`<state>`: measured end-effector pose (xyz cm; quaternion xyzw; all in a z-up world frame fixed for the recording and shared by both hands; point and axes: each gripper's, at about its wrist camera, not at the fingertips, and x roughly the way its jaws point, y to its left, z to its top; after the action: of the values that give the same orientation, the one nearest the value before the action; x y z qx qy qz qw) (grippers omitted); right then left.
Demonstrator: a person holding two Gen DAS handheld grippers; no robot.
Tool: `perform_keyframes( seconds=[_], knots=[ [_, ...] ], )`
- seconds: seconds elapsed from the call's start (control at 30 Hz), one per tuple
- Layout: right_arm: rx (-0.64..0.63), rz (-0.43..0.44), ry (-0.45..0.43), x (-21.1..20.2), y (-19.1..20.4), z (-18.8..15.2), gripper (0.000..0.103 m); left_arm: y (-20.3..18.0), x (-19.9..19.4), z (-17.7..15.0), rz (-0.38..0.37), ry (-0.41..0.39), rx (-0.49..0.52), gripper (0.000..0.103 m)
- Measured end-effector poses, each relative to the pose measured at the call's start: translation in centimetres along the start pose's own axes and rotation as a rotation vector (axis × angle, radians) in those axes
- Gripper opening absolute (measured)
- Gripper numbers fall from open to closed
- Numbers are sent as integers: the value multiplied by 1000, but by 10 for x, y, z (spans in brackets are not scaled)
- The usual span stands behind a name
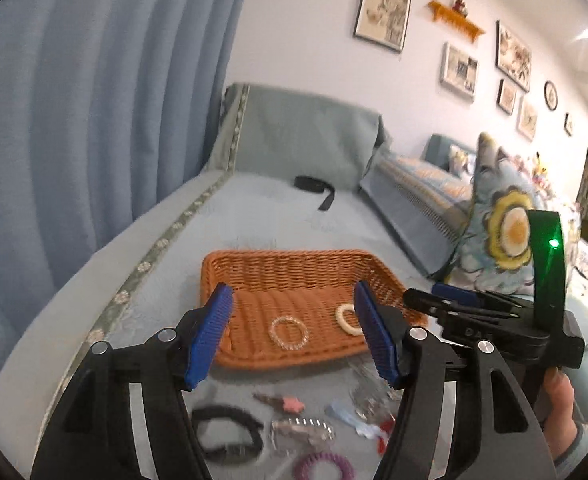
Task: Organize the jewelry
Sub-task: 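Grasp the red cord keychain with the right gripper while the left grasps the purple coil bracelet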
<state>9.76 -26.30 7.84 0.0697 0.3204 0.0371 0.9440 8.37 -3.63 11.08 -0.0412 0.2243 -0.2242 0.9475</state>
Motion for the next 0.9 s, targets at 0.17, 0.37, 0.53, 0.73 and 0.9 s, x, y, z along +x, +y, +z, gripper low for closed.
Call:
perform_keyframes(
  seconds=[0.17,0.37,0.53,0.73,0.9],
  knots=[
    [-22,22,-81,-42,6,-38,55,-3,-41,-33,113,-73,-9,72],
    [-48,-11,-164,-60,3,-91,55,-5,-54,-75,140,-99,-25,72],
    [-35,-41,-89,-44,-4,-111,44,-2,-34,-103,133,-9,-21,70],
    [15,-56,55,-12,-16,-127,37,6,0,-128,108,150,-44,66],
    [20,-60,130,3,-18,-133,37,7,26,-139,93,284,-28,55]
  ],
)
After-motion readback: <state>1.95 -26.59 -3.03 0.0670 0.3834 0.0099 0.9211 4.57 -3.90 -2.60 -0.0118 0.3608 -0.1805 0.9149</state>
